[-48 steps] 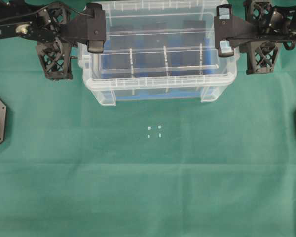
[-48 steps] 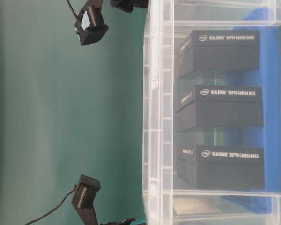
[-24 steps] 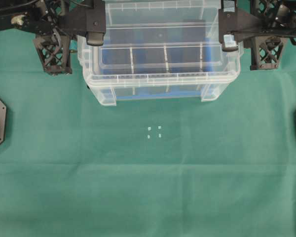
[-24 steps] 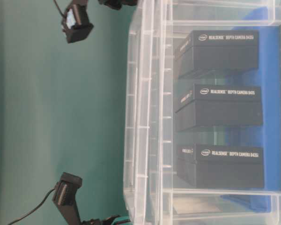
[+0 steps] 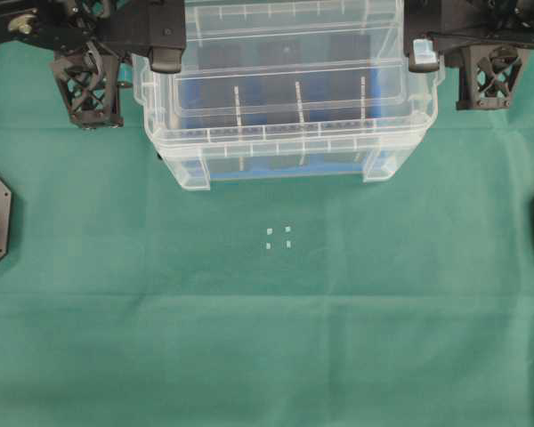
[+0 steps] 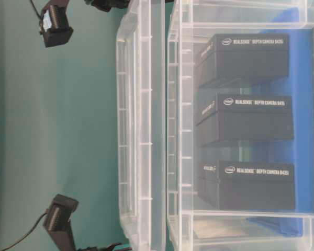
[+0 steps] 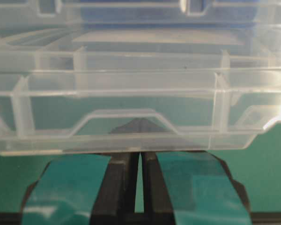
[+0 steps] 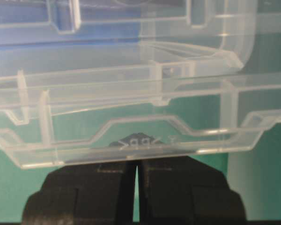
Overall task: Clamp the lid of the box with both arms, then lift and open it.
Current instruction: 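Lift the clamped lid upward off the box with both grippers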
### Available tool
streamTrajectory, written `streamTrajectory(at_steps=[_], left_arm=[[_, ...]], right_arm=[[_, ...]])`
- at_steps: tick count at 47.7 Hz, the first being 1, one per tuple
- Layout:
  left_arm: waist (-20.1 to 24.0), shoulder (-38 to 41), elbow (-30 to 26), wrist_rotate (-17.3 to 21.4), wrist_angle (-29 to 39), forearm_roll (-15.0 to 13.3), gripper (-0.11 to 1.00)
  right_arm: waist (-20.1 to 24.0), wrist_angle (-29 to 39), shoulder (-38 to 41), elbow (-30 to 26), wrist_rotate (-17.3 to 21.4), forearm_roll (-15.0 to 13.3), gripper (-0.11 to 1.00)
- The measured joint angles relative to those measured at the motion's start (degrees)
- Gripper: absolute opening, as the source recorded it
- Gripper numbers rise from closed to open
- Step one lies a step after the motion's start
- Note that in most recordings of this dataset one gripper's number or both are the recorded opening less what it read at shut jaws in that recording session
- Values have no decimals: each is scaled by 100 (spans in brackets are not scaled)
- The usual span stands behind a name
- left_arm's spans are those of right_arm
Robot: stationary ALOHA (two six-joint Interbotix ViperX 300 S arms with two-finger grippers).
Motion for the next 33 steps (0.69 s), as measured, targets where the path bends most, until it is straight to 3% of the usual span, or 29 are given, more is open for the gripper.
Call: streamTrajectory(at_steps=[33], left_arm=[[-325, -202, -132, -325, 360, 0, 1]], right_arm=[[378, 334, -132, -123, 237, 0, 0]])
